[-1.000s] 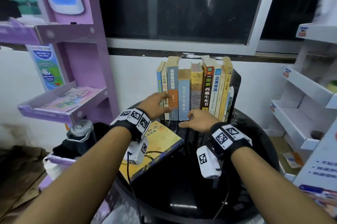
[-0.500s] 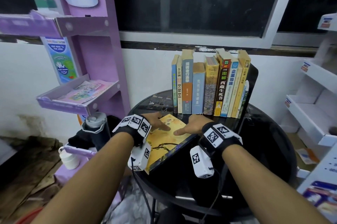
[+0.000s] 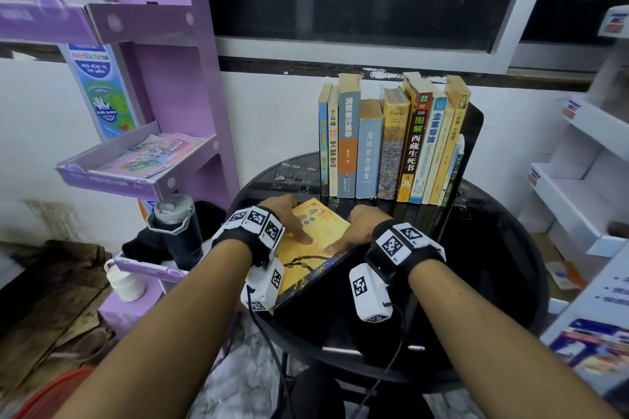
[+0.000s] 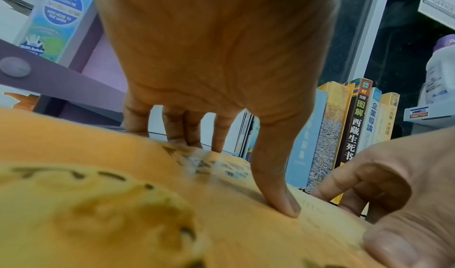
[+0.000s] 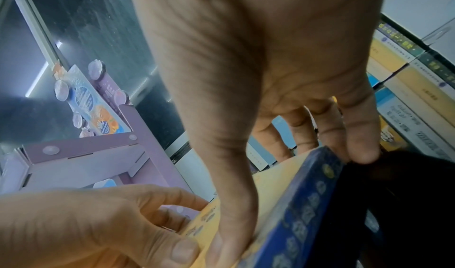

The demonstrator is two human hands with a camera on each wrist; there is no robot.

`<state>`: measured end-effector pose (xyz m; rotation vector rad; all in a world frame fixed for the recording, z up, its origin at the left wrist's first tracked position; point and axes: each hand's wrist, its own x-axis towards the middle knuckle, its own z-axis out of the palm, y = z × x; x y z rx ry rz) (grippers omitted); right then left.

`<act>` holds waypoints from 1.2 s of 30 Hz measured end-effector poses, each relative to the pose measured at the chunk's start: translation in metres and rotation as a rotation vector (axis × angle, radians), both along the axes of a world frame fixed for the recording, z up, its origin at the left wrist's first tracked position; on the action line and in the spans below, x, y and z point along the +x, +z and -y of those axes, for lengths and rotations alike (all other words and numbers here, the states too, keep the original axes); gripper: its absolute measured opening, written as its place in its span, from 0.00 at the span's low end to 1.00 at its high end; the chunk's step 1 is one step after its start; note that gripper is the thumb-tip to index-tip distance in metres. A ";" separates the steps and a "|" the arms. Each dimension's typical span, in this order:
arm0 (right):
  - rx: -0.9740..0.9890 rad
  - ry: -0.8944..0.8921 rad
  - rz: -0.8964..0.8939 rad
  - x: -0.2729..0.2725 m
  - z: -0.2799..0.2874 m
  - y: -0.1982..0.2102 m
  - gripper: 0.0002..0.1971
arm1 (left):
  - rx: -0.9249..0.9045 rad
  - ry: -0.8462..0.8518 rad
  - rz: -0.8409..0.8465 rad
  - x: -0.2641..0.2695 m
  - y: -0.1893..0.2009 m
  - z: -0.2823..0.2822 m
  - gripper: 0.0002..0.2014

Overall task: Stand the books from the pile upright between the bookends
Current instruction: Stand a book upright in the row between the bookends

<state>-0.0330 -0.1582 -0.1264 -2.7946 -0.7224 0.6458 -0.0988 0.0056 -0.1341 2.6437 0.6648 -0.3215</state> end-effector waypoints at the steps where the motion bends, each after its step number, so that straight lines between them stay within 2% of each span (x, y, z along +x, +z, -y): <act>1: 0.009 0.000 -0.005 0.000 0.001 -0.002 0.36 | 0.008 -0.002 -0.005 0.000 0.000 0.000 0.47; 3: 0.031 -0.015 -0.011 0.000 0.003 -0.005 0.42 | 0.041 -0.015 -0.020 0.000 0.000 0.001 0.42; 5: 0.057 -0.036 -0.027 0.000 0.006 -0.006 0.43 | 0.075 -0.033 -0.019 0.001 0.001 0.004 0.40; 9: 0.102 -0.072 -0.080 0.001 0.012 -0.004 0.39 | 0.074 -0.030 0.008 0.001 0.003 0.006 0.46; 11: 0.123 -0.079 -0.104 0.000 0.015 -0.001 0.38 | 0.021 -0.021 0.016 0.000 0.003 0.005 0.48; 16: 0.183 -0.091 -0.130 0.004 0.020 0.002 0.34 | -0.191 -0.028 0.048 -0.003 0.001 0.003 0.43; 22: 0.331 -0.111 -0.331 0.013 0.027 0.011 0.46 | -0.379 -0.033 0.134 -0.002 0.009 0.001 0.42; 23: 0.375 -0.129 -0.369 0.007 0.029 0.019 0.44 | -0.414 -0.030 0.163 -0.002 0.011 0.001 0.39; 26: 0.505 -0.157 -0.423 -0.004 0.035 0.040 0.27 | -0.528 -0.001 0.269 -0.001 0.015 0.000 0.31; 31: 0.633 -0.129 -0.339 -0.004 0.050 0.068 0.24 | -0.741 0.023 0.399 0.002 0.020 0.007 0.29; 36: 0.764 -0.113 -0.285 -0.006 0.073 0.090 0.19 | -0.903 -0.002 0.522 0.012 0.033 0.027 0.33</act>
